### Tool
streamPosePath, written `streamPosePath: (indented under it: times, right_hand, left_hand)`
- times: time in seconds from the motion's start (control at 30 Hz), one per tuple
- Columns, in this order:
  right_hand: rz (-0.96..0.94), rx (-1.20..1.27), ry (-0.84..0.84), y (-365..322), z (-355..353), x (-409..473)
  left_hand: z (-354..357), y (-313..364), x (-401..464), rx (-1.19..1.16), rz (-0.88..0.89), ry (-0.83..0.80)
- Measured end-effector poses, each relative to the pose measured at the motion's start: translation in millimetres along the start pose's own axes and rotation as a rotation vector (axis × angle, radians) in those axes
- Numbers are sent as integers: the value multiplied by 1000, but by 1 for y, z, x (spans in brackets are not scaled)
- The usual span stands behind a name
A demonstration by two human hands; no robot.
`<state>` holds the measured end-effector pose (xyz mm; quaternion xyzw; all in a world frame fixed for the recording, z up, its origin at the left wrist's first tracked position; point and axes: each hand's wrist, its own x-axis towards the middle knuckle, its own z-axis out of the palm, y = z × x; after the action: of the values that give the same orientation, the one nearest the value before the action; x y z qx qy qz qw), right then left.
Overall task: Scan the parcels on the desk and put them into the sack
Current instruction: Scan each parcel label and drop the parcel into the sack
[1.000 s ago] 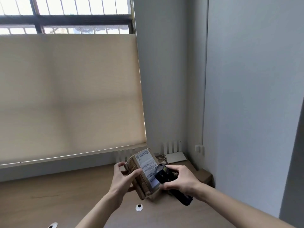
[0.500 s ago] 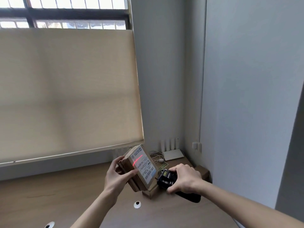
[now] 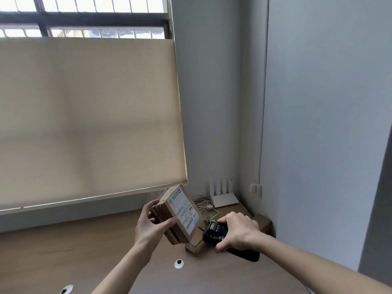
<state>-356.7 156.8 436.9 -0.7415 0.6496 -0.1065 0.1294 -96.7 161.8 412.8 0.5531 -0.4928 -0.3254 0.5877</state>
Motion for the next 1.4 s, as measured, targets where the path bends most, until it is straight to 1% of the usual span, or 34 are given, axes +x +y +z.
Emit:
streamPosePath:
  times: [0.13,0.27,0.4,0.47,0.53,0.67,0.83,0.97,1.1,1.23,1.4]
  right_hand:
    - [-1,32,-1,0,5,0]
    - [-7,137,-36,-5,12,1]
    - [-59,374,-140,-27,32,4]
    - [-130,540,-236,-50,46,3]
    - [-172,657,-303,-81,59,-4]
    - [-294,760,-403,-158,83,-19]
    - [-443,771,-478,-278,111,-53]
    - [-547,744,-551,-392,142,-98]
    - [-653,744,-621,-513,183,-154]
    - [-781,723,-733,-630,236,-223]
    - [-902,700,-859,-749,304,-307]
  left_hand:
    - [-4,-1,-3,-5,-13,12]
    - [-14,-7,-11,-49,-55,9]
    - [-39,-9,-30,-96,-121,57]
    - [-62,-13,-40,-121,-172,106]
    - [-91,-16,-50,-140,-217,170]
    - [-166,-22,-76,-160,-271,276]
    - [-290,-16,-131,-73,-311,347]
    - [-407,-9,-182,-127,-337,529]
    - [-534,-5,-252,-99,-289,665]
    - [-657,-14,-338,-14,-297,802]
    - [-765,-27,-442,68,-374,954]
